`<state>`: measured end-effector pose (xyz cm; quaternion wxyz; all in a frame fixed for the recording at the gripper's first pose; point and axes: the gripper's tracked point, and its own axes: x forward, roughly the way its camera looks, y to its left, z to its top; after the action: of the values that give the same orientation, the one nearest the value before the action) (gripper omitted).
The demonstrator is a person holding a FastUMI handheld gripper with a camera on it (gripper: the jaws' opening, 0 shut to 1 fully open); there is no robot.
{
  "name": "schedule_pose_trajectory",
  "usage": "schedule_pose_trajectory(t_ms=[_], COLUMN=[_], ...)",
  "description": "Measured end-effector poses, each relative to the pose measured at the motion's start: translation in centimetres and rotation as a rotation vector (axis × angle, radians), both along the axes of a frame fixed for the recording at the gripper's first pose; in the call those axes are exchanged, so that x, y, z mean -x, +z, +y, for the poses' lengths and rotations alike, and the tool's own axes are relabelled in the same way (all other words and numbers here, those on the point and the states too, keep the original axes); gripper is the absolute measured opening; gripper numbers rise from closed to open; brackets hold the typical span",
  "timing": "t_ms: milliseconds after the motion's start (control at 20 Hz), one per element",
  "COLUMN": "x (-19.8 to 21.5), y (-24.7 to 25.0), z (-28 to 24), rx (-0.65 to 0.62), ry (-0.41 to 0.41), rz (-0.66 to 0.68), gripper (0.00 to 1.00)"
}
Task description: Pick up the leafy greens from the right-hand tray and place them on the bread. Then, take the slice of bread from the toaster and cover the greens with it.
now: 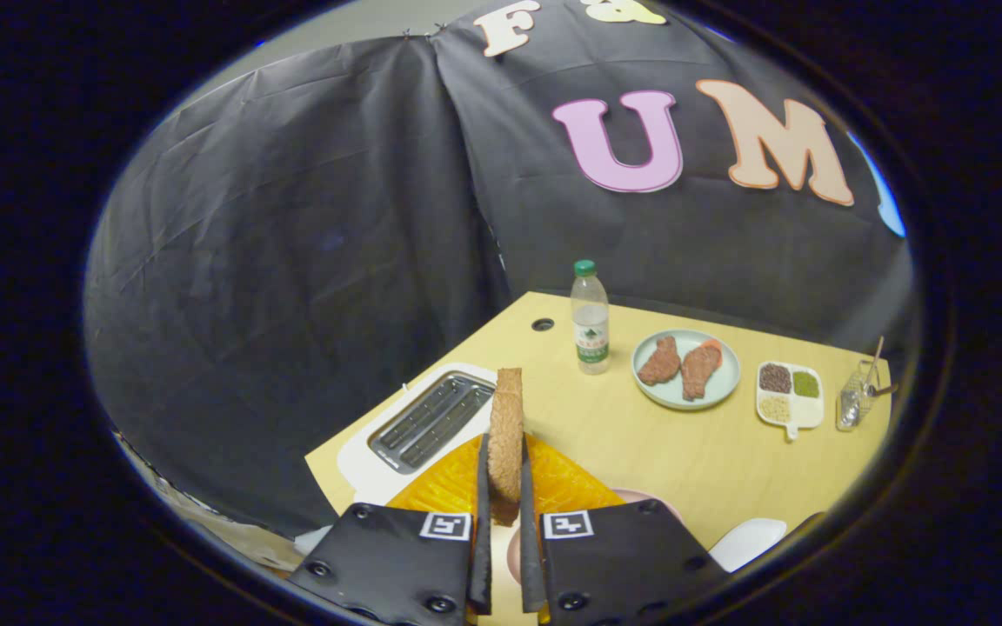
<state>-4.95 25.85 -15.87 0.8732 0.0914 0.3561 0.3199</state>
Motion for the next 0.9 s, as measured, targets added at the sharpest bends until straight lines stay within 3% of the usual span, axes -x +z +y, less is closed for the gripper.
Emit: schedule_pose_trajectory(t_ms=[500,750,850,900], x=[3.8,4.0,4.7,5.5], y=[-9.8,-14.3,-15.5,-16.1], z=[-3.6,-6.7,-7.8,-8.2], rx=[-0.118,-0.049,-0.008,0.024], ry=[-0.082,-0.124,-0.105,-0.077], rz=[0.2,0.23,0.255,0.271], gripper=[0.16,0.16,0.16,0.22])
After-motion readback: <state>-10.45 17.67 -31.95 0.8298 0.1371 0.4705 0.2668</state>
